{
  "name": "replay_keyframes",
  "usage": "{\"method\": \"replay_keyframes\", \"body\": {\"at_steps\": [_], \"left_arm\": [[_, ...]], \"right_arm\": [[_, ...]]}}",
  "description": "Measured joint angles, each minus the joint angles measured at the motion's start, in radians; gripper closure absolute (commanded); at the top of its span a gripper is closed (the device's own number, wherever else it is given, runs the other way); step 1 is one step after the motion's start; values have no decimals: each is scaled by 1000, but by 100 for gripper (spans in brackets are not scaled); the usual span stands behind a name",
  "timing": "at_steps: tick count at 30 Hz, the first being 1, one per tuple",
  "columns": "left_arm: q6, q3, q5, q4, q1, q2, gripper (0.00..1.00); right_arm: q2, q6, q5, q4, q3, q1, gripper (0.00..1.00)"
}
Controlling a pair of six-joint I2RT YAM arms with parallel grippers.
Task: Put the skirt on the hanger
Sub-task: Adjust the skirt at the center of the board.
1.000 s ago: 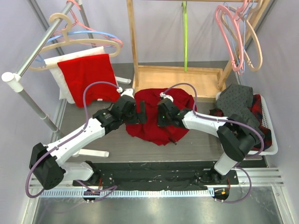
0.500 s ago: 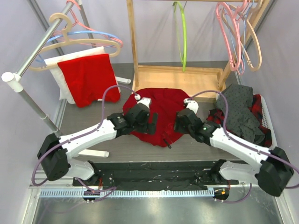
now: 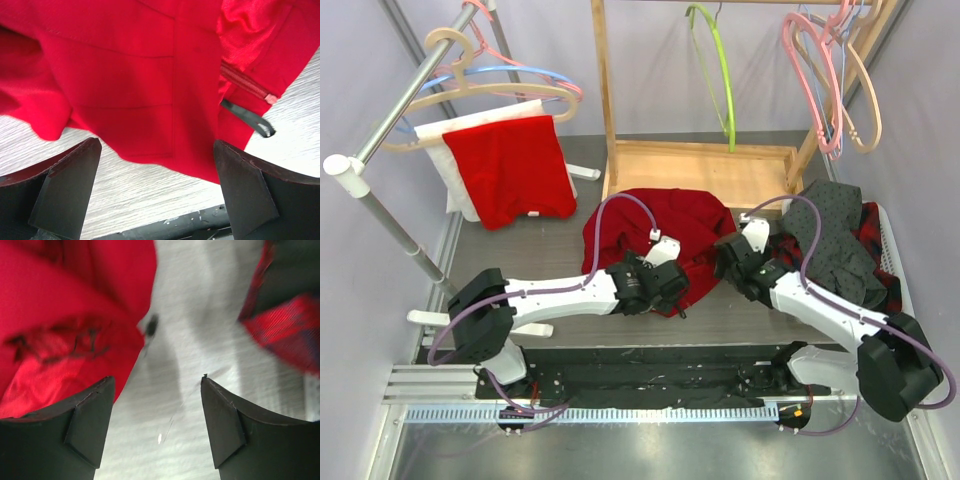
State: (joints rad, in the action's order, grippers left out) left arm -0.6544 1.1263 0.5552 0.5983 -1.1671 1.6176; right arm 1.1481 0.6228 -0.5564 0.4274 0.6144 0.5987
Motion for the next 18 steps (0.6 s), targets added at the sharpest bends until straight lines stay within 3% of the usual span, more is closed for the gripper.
{"method": "replay_keyframes", "body": {"at_steps": [4,8,14,18], "left_arm": [[-20,0,32,16,-13,-1,0],[-22,-7,26,7,-13,-18,0],[-16,-36,-29,-37,-13,-85,0],[-14,-70,-80,-85,-13,-108,0]], "right_arm": [[40,-55,15,-85,10,-79,28],[105,-104,80,-197,10,-146,37],[182,-144,195,-351,10,-182,79],[194,-143,256,-400,10,-184,89]]}}
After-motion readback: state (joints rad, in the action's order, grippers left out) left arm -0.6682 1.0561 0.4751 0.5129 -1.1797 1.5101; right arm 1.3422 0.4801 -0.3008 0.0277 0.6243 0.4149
